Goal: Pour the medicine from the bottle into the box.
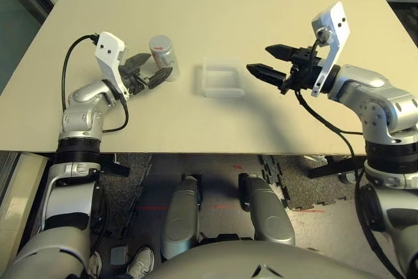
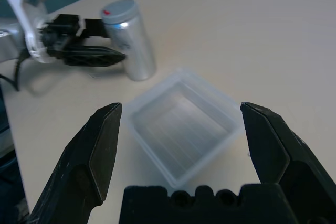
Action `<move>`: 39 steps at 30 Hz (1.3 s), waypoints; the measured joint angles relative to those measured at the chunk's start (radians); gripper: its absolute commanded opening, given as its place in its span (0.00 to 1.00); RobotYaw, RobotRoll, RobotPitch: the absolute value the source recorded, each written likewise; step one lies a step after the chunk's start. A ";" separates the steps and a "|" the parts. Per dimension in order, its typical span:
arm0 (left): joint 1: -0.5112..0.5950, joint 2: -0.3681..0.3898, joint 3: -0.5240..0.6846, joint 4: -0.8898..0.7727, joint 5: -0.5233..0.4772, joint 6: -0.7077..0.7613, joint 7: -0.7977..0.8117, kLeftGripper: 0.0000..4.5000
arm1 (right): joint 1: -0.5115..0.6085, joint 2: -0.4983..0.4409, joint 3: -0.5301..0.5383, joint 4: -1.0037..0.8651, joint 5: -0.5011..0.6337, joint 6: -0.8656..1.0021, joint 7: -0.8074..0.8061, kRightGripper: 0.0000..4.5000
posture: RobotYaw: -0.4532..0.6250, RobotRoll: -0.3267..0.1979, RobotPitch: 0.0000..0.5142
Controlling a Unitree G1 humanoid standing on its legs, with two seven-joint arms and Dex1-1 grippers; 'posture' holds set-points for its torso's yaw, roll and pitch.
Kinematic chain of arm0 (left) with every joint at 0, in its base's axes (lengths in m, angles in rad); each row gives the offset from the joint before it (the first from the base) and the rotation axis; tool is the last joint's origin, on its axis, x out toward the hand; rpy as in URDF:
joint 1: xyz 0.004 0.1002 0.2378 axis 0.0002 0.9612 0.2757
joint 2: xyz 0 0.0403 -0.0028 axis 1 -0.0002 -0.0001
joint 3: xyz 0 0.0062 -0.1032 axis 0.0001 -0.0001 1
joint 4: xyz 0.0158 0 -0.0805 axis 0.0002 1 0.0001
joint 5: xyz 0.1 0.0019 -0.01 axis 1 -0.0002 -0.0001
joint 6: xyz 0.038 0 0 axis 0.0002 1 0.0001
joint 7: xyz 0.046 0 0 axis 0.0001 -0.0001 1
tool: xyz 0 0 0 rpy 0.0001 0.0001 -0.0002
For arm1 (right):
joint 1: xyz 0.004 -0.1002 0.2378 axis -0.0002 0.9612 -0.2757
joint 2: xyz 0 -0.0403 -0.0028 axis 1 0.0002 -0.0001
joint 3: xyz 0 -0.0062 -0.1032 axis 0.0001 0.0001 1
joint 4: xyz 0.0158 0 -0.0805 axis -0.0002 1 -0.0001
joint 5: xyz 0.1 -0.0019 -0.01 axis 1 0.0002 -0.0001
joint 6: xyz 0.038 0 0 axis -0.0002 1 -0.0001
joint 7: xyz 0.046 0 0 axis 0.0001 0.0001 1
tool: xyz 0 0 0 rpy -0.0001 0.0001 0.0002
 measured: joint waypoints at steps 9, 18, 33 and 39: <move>-0.044 -0.039 -0.012 0.126 0.041 -0.067 0.007 0.86 | -0.051 0.055 0.039 0.005 -0.009 -0.025 -0.013 1.00 | 0.45 0.62 0.32; -0.070 -0.057 -0.013 0.150 0.046 -0.129 -0.019 0.52 | -0.051 0.069 0.044 0.007 -0.010 -0.035 -0.017 1.00 | 0.46 0.62 0.32; -0.131 -0.049 -0.116 -0.083 -0.023 0.121 -0.281 0.52 | -0.200 0.113 0.080 0.061 -0.044 -0.060 -0.030 1.00 | 0.47 0.62 0.31; -0.191 -0.050 -0.148 -0.078 -0.029 0.148 -0.370 0.52 | -0.244 0.108 0.088 0.085 -0.055 -0.077 -0.003 1.00 | 0.47 0.62 0.30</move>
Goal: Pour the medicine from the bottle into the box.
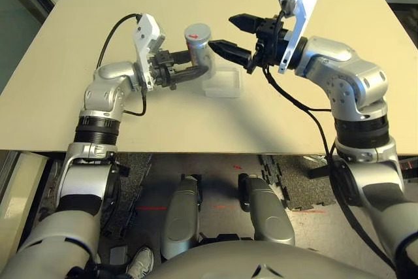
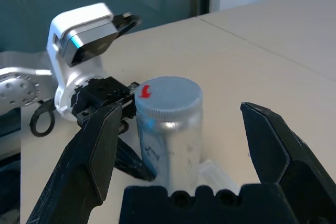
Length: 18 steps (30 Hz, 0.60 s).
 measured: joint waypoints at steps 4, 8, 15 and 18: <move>-0.002 0.000 -0.030 0.020 0.015 -0.047 -0.038 0.52 | -0.003 -0.016 0.009 0.000 -0.011 0.000 0.028 1.00 | 0.46 0.62 0.30; -0.006 0.003 -0.061 0.051 0.051 -0.128 -0.075 0.52 | -0.025 -0.037 0.029 0.006 -0.023 -0.001 0.061 1.00 | 0.46 0.62 0.29; -0.049 0.008 -0.079 0.111 0.077 -0.201 -0.116 0.52 | -0.054 -0.077 0.041 0.031 -0.043 -0.016 0.126 1.00 | 0.45 0.62 0.29; -0.062 0.008 -0.079 0.131 0.081 -0.214 -0.117 0.52 | -0.055 -0.087 0.045 0.032 -0.042 -0.009 0.152 1.00 | 0.45 0.62 0.29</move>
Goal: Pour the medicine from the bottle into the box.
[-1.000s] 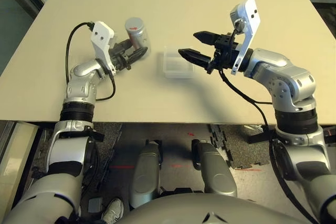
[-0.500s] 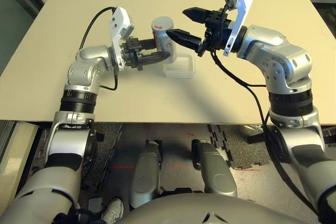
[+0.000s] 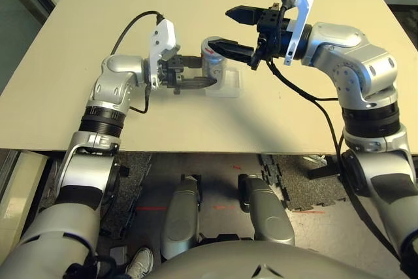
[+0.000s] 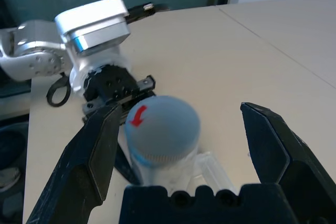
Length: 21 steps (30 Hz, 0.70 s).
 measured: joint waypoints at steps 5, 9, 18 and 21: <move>-0.015 -0.003 0.000 0.006 0.002 -0.012 0.000 0.52 | 0.004 -0.004 0.009 -0.019 0.011 0.033 0.022 1.00 | 0.45 0.62 0.30; -0.015 -0.006 0.000 0.006 0.002 -0.012 0.000 0.52 | 0.012 0.001 0.011 -0.025 0.011 0.033 0.021 1.00 | 0.45 0.62 0.30; -0.014 -0.011 0.000 -0.005 0.002 -0.008 0.002 0.52 | 0.015 0.022 0.020 -0.025 0.001 0.014 0.003 0.86 | 0.46 0.62 0.30; -0.010 -0.011 0.000 -0.008 0.002 -0.005 0.001 0.52 | 0.015 0.023 0.020 -0.022 -0.011 0.010 -0.010 0.62 | 0.46 0.62 0.29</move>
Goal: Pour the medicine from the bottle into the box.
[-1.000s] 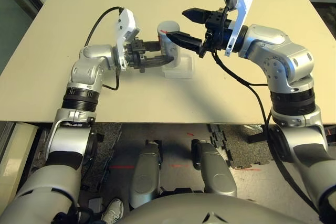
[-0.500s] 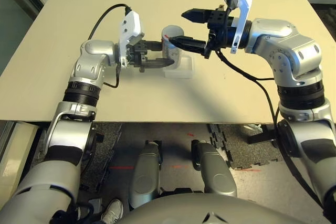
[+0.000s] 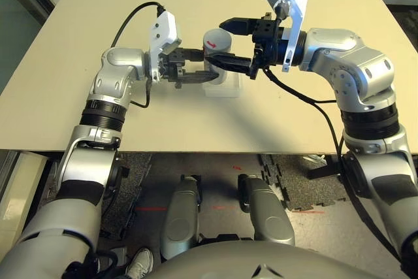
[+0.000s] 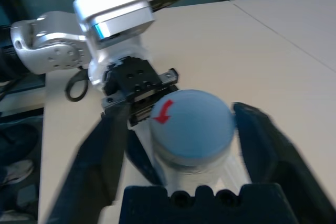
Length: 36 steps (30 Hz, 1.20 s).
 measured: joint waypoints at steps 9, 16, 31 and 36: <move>0.008 0.000 -0.002 -0.002 0.002 0.016 0.002 0.52 | 0.004 -0.004 -0.002 0.002 -0.004 -0.017 -0.001 0.03 | 0.46 0.62 0.29; 0.008 -0.001 -0.003 -0.009 0.002 0.026 0.002 0.52 | 0.005 -0.006 -0.003 0.004 -0.004 -0.025 0.011 0.00 | 0.47 0.62 0.30; 0.008 0.002 0.000 -0.006 0.002 0.009 0.012 0.52 | -0.015 0.042 -0.046 -0.008 0.078 0.114 -0.062 1.00 | 0.46 0.62 0.31; 0.007 0.002 0.000 0.005 0.003 -0.001 0.012 0.52 | -0.015 0.038 -0.046 -0.017 0.089 0.128 -0.064 1.00 | 0.46 0.62 0.31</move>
